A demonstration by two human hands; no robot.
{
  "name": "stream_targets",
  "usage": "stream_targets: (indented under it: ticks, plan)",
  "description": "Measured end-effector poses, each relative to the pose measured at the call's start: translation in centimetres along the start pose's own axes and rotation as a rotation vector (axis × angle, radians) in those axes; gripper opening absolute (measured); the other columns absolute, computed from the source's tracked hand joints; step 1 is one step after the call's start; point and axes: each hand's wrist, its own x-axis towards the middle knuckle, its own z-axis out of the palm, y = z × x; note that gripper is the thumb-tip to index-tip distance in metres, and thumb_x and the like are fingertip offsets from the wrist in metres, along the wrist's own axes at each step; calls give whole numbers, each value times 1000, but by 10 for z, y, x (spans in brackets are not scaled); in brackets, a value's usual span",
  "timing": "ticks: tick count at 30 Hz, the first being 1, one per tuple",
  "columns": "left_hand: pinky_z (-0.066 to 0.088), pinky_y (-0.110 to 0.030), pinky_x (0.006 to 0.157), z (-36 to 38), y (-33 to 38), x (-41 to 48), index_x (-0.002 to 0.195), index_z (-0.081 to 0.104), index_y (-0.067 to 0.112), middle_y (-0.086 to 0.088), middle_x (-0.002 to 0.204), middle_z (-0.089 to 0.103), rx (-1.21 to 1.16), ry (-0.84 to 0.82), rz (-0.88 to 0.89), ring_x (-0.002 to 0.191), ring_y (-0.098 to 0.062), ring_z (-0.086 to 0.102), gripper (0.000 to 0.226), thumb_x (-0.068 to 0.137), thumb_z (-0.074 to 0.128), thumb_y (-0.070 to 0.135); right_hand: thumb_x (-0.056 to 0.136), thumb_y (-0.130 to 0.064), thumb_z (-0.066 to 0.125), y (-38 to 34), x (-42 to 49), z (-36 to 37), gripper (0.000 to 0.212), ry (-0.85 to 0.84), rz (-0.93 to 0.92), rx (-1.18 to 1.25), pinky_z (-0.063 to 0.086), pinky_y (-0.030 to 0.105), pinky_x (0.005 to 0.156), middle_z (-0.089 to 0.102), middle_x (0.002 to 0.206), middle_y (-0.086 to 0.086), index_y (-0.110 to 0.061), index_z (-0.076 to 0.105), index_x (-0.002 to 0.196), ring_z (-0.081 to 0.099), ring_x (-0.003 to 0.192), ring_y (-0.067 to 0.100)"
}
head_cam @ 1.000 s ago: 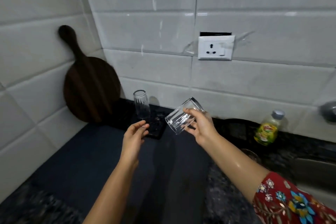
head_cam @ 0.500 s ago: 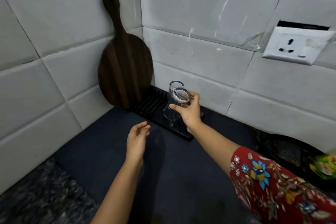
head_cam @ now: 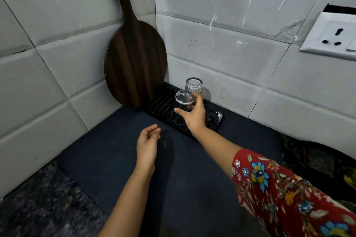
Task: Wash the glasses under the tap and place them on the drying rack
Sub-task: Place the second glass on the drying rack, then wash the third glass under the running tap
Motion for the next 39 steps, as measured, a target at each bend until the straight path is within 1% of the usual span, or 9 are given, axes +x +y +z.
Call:
stream_targets:
  ticks: [13, 16, 18, 20, 22, 26, 32, 36, 39]
  plan:
    - [41, -15, 75, -1, 10, -5, 121, 56, 17, 1, 117, 62, -2, -2, 49, 99, -8, 58, 26, 97, 50, 17, 62, -14, 87, -7, -12, -4, 84, -49, 145, -68, 45, 31, 98, 54, 126, 3, -14, 40, 133, 52, 114, 16]
    - [43, -20, 85, 3, 19, -16, 119, 56, 15, -1, 115, 62, -16, 11, 105, 106, -14, 58, 23, 96, 50, 12, 72, -13, 79, -27, -27, -24, 66, -16, 264, 104, 46, 23, 87, 56, 123, 3, -10, 46, 129, 54, 109, 14]
    - [41, -26, 92, 9, 29, -30, 116, 57, 15, -2, 115, 63, -33, 5, 145, 108, -16, 58, 22, 96, 49, 9, 82, -12, 69, -50, -42, -47, 37, -2, 341, 259, 44, 18, 71, 63, 109, 3, -11, 58, 116, 57, 92, 11]
    - [42, -28, 95, 18, 40, -51, 114, 57, 16, -1, 112, 64, -40, -26, 182, 107, -14, 58, 21, 96, 48, 8, 88, -13, 60, -73, -60, -76, 10, -12, 404, 400, 44, 21, 69, 65, 91, -3, -18, 64, 95, 59, 85, 12]
    - [43, -23, 91, 31, 51, -74, 115, 58, 16, 2, 111, 65, -39, -68, 220, 107, -12, 60, 22, 97, 48, 9, 90, -13, 55, -90, -76, -106, 13, -18, 416, 501, 46, 23, 71, 66, 84, -6, -22, 62, 84, 62, 80, 11]
    - [45, -17, 80, 66, 67, -129, 117, 58, 15, 3, 109, 66, -70, -186, 265, 100, -9, 62, 24, 97, 47, 9, 90, -17, 57, -112, -113, -176, 9, 9, 416, 637, 48, 22, 67, 67, 79, -6, -21, 64, 86, 64, 74, 10]
    - [44, -22, 79, 128, 59, -218, 113, 59, 22, 6, 108, 69, -67, -391, 249, 98, -9, 64, 22, 97, 47, 13, 92, -20, 53, -114, -175, -291, 11, 75, 386, 683, 47, 23, 69, 66, 78, -6, -20, 63, 89, 63, 74, 11]
    - [46, -14, 73, 162, 33, -281, 115, 60, 18, 3, 107, 69, -30, -461, 255, 98, -9, 64, 21, 98, 48, 13, 93, -19, 52, -100, -218, -366, 13, 90, 339, 571, 47, 22, 66, 66, 78, -5, -19, 64, 88, 63, 72, 11]
    - [47, -8, 69, 181, 2, -326, 113, 60, 17, 2, 106, 68, 31, -458, 248, 98, -8, 64, 19, 97, 50, 14, 95, -17, 50, -80, -251, -416, 15, 78, 292, 324, 44, 20, 64, 65, 80, -3, -19, 64, 88, 60, 71, 9]
